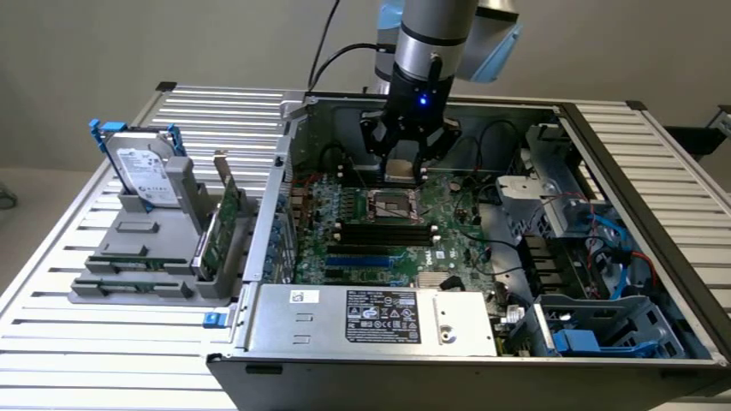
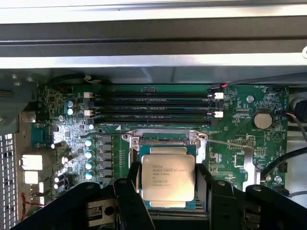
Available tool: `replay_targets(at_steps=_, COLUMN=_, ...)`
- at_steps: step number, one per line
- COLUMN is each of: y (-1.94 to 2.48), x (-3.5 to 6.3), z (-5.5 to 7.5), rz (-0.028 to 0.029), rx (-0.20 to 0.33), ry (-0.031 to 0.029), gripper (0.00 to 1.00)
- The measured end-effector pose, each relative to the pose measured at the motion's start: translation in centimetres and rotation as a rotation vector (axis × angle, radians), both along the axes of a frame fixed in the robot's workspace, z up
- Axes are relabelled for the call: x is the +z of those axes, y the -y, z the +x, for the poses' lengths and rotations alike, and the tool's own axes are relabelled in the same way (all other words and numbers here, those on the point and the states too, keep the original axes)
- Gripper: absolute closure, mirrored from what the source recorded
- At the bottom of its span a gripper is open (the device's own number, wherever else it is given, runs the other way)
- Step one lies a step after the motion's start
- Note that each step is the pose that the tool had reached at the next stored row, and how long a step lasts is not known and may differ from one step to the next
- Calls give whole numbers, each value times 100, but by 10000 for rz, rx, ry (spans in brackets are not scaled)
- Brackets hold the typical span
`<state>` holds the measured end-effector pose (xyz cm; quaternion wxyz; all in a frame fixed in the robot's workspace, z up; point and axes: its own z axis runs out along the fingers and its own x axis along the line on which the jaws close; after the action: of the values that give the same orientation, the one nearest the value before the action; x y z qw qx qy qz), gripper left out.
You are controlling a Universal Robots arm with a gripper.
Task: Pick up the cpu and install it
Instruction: 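Pick up the cpu and move it towards the insertion slot, then place the cpu into insertion slot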
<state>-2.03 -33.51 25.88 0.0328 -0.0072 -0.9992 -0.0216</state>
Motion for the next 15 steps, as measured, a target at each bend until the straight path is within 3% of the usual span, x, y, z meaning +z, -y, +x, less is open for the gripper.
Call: replay_targets(at_steps=15, y=0, x=-1, z=-1, rz=-4, rx=0, ry=-3, gripper=45)
